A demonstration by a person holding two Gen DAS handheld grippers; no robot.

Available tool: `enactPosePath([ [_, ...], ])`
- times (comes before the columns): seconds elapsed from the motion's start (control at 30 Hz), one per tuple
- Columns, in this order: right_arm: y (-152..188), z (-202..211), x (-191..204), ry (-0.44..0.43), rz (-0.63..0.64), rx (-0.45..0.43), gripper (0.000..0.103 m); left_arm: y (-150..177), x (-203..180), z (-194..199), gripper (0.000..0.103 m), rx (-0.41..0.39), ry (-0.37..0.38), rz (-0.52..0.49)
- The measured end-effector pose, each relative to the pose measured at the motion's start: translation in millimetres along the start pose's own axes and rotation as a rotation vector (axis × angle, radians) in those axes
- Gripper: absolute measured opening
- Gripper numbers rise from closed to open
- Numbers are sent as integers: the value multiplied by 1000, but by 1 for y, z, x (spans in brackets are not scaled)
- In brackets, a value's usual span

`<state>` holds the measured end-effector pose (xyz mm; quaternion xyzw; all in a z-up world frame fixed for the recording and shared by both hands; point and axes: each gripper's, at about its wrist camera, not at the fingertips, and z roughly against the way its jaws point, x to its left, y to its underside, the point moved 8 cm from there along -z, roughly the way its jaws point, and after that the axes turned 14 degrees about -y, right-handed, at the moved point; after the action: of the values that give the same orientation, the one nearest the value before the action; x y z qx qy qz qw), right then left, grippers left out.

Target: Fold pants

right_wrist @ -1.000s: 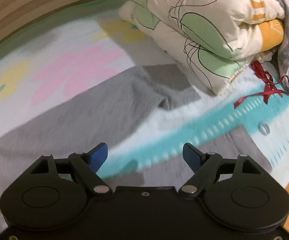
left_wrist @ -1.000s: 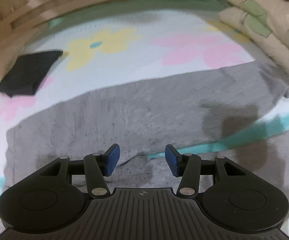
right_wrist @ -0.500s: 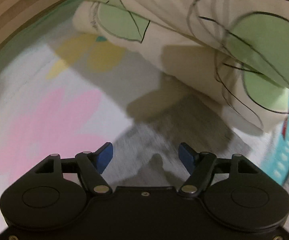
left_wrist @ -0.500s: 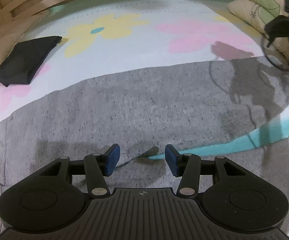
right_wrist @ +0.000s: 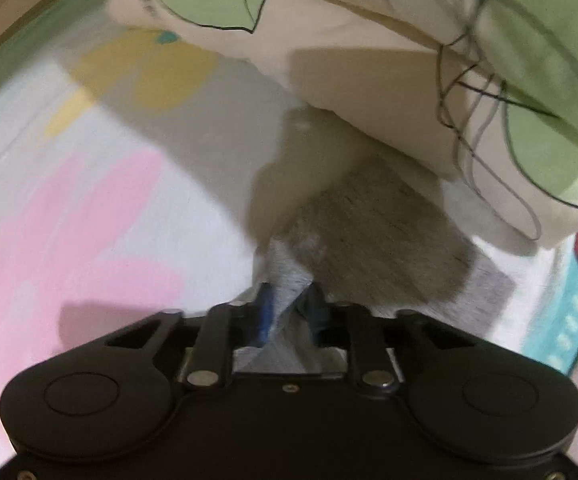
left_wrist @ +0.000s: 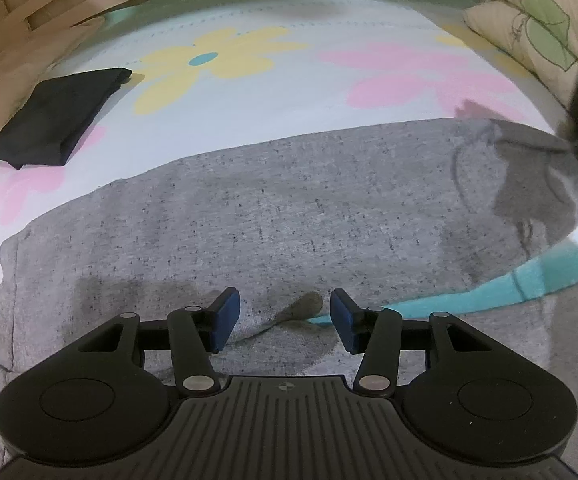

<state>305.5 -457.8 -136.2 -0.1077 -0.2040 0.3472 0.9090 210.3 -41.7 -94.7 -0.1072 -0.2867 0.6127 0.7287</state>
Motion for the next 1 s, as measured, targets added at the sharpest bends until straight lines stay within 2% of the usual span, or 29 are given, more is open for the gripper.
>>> enactPosePath([
  [0.23, 52, 67, -38, -49, 67, 25, 14, -4, 3, -1, 49, 10, 42, 35],
  [0.33, 76, 82, -55, -52, 77, 41, 14, -8, 4, -4, 49, 21, 78, 56],
  [0.4, 79, 88, -56, -62, 75, 56, 14, -13, 6, -9, 49, 41, 104, 76],
  [0.63, 101, 82, -61, -59, 92, 85, 14, -44, 16, -44, 48, 145, 164, 235],
  [0.77, 102, 81, -59, -60, 105, 91, 14, -71, 17, -63, 48, 168, 156, 296],
  [0.9, 100, 74, -63, -73, 97, 103, 14, -92, 11, -76, 48, 174, 139, 293],
  [1.0, 98, 68, -69, -86, 85, 115, 14, -94, 3, -84, 48, 197, 121, 270],
])
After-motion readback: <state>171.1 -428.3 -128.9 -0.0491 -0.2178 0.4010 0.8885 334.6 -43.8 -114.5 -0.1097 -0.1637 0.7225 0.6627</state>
